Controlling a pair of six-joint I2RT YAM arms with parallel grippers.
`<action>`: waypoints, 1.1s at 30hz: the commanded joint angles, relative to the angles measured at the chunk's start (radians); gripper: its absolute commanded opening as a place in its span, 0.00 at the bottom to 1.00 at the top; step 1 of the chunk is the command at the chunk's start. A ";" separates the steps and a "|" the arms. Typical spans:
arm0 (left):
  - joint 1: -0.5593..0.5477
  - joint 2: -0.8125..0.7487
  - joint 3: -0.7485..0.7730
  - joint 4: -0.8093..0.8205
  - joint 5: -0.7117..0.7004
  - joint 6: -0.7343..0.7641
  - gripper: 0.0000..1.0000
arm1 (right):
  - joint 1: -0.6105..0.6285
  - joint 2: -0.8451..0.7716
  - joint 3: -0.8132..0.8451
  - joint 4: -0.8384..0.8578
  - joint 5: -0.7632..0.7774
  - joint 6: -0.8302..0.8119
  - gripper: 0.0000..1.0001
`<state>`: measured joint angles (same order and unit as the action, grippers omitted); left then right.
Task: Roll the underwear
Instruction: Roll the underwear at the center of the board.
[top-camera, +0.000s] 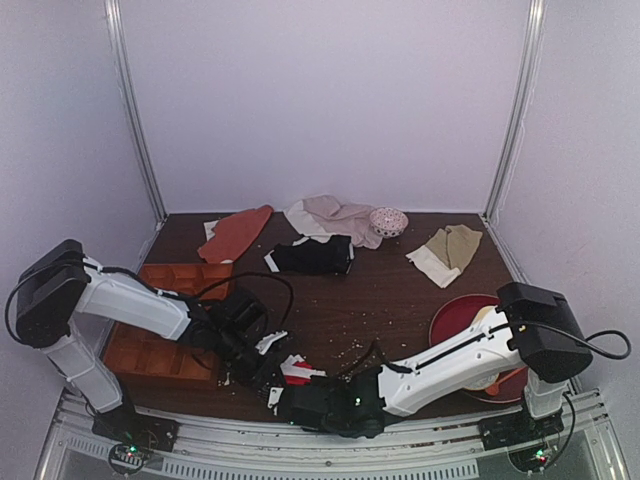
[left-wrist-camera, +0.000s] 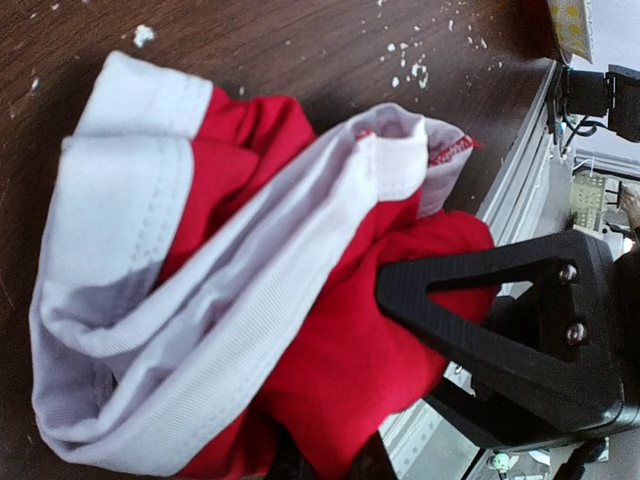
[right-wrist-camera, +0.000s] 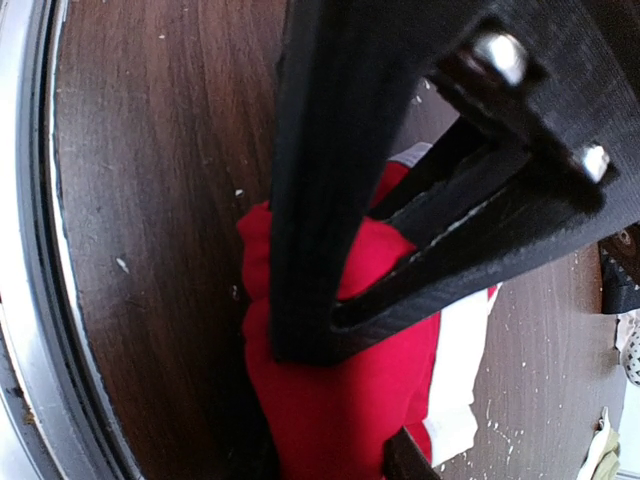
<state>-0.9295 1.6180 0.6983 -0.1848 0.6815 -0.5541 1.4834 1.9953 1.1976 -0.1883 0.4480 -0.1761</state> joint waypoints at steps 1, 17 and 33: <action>-0.004 0.021 0.005 -0.058 -0.022 -0.011 0.00 | -0.004 0.039 -0.034 -0.096 -0.085 0.016 0.11; 0.123 -0.200 0.016 -0.217 -0.116 0.016 0.30 | -0.153 -0.029 0.019 -0.151 -0.423 0.137 0.00; 0.139 -0.255 0.001 -0.200 -0.145 -0.007 0.29 | -0.432 0.056 0.011 -0.105 -0.998 0.313 0.00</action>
<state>-0.7975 1.3731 0.7086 -0.3988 0.5499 -0.5552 1.1244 1.9606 1.2346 -0.2211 -0.3542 0.0624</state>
